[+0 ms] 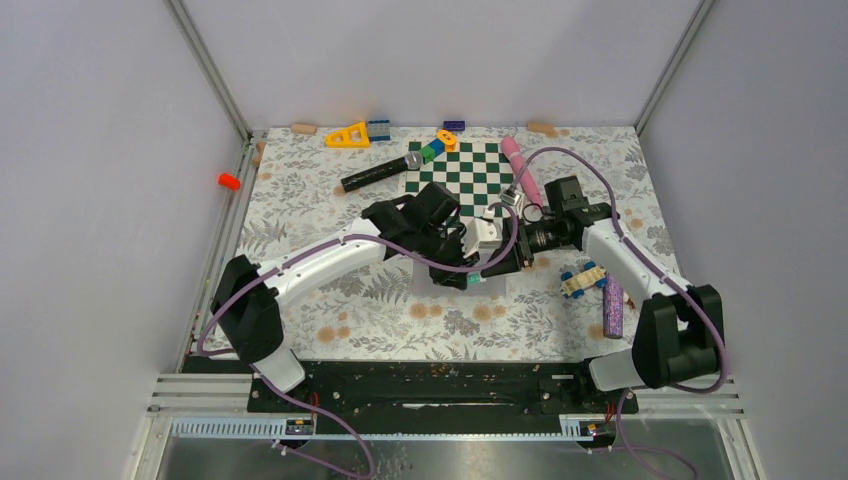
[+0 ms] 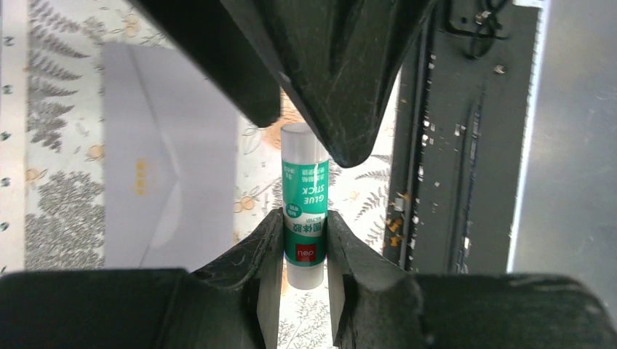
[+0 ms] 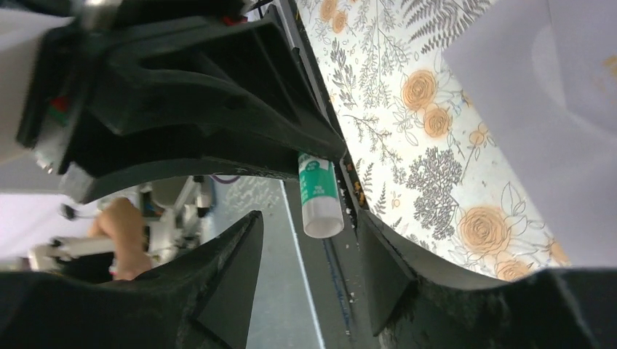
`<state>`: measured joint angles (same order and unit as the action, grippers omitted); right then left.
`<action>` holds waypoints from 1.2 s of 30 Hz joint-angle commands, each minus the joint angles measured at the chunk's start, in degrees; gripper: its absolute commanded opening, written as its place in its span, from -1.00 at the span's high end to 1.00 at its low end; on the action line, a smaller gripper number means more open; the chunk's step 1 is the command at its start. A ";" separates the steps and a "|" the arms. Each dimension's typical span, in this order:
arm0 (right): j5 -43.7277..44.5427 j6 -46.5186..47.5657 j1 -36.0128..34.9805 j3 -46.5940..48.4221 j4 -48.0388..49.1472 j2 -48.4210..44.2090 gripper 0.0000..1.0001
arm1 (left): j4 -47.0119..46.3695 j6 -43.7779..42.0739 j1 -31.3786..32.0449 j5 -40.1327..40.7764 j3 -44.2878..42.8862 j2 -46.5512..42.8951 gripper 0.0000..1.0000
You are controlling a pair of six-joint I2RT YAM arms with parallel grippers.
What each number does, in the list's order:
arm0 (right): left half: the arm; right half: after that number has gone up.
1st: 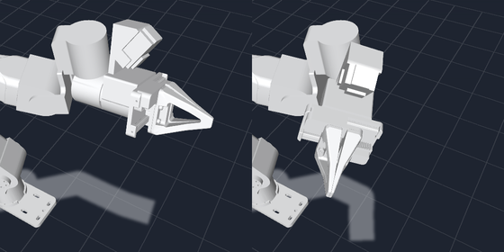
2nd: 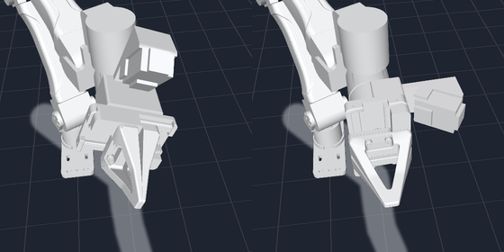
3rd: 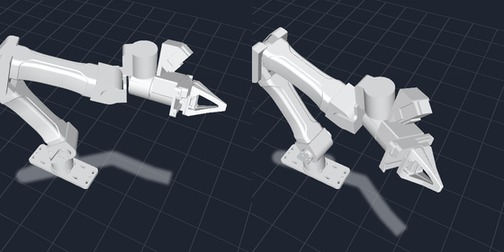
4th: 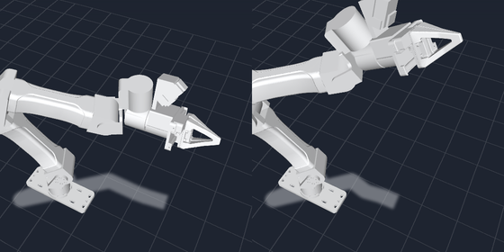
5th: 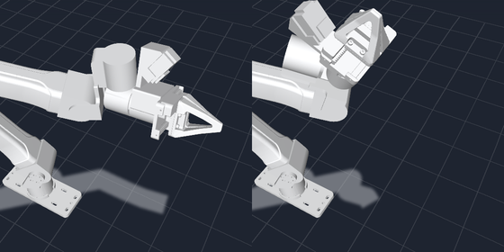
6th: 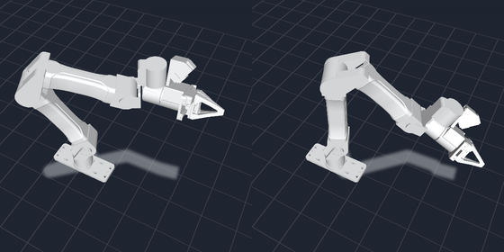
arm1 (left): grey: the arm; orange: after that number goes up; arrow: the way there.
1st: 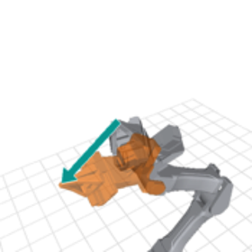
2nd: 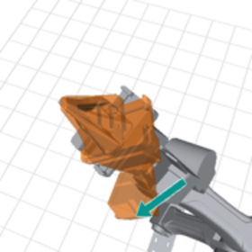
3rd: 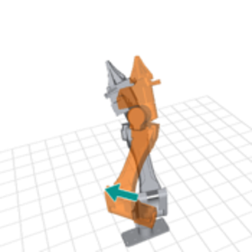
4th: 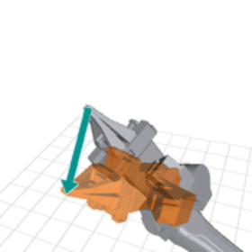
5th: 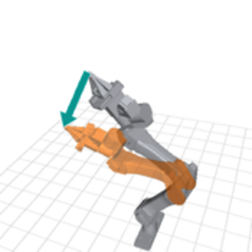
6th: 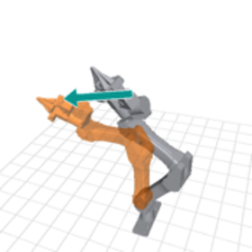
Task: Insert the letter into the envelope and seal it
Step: Screw the solid glue.
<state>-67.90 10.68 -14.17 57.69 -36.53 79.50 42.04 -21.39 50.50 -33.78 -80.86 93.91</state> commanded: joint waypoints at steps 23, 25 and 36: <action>-3.86 -28.43 1.69 -0.39 16.51 7.81 0.17 | -10.09 5.40 -0.49 12.63 1.92 -2.66 1.00; -4.03 -28.30 1.71 -0.34 16.55 7.93 0.20 | -10.05 5.39 -0.50 12.57 1.85 -2.89 1.00; -5.80 -19.17 1.73 -1.15 16.19 3.85 0.43 | -6.73 4.90 -2.21 2.07 0.32 -2.24 1.00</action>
<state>-69.21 -14.76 -12.32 56.86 -21.34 87.31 35.05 -16.47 49.47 -23.07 -79.22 92.60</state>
